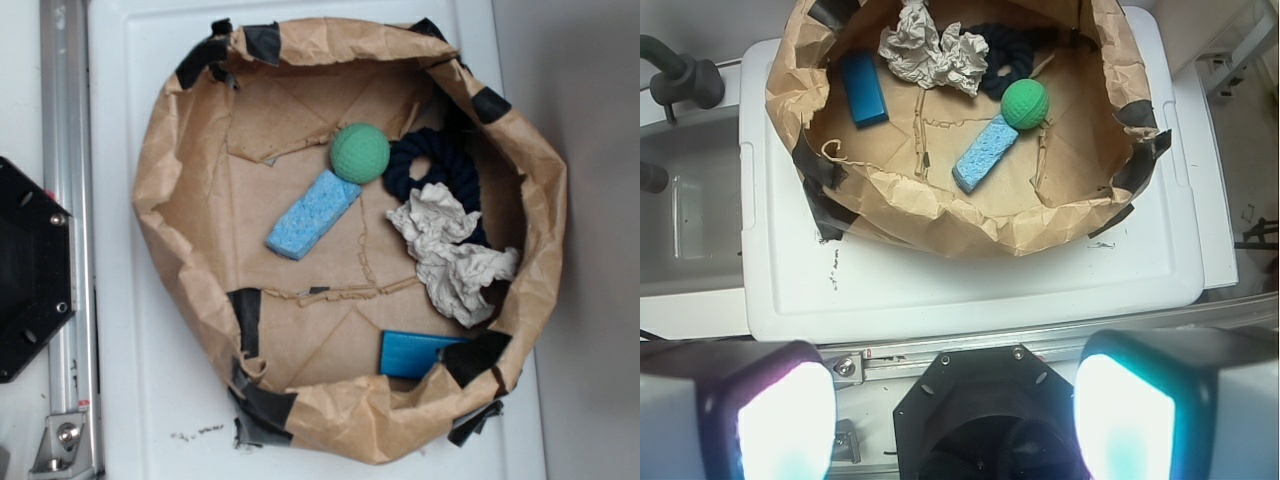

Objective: Grab the blue block.

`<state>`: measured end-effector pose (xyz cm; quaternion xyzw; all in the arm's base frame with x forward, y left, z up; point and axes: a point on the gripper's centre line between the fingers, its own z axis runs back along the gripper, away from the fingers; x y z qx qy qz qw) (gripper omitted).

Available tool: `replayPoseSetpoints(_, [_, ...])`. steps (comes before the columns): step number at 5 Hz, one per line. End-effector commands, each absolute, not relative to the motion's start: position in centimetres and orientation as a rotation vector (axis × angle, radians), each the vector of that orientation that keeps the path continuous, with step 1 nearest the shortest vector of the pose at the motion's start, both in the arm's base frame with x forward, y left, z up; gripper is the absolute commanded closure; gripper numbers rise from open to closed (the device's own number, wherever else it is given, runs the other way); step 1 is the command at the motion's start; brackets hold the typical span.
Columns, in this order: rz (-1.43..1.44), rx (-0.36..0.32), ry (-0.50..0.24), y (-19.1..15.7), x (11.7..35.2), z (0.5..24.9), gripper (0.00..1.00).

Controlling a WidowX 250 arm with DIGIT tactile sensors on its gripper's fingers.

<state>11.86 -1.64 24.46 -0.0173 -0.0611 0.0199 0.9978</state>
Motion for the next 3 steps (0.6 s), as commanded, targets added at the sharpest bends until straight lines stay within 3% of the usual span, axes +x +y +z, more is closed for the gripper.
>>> replayPoseSetpoints(1, [0.04, -0.035, -0.122, -1.6, 11.9, 24.5, 0.0])
replayPoseSetpoints(2, [0.059, 0.031, -0.225, -0.3, 16.9, 22.2, 0.0])
replayPoseSetpoints(3, [0.037, 0.016, -0.271, 0.8, 22.0, 20.8, 0.0])
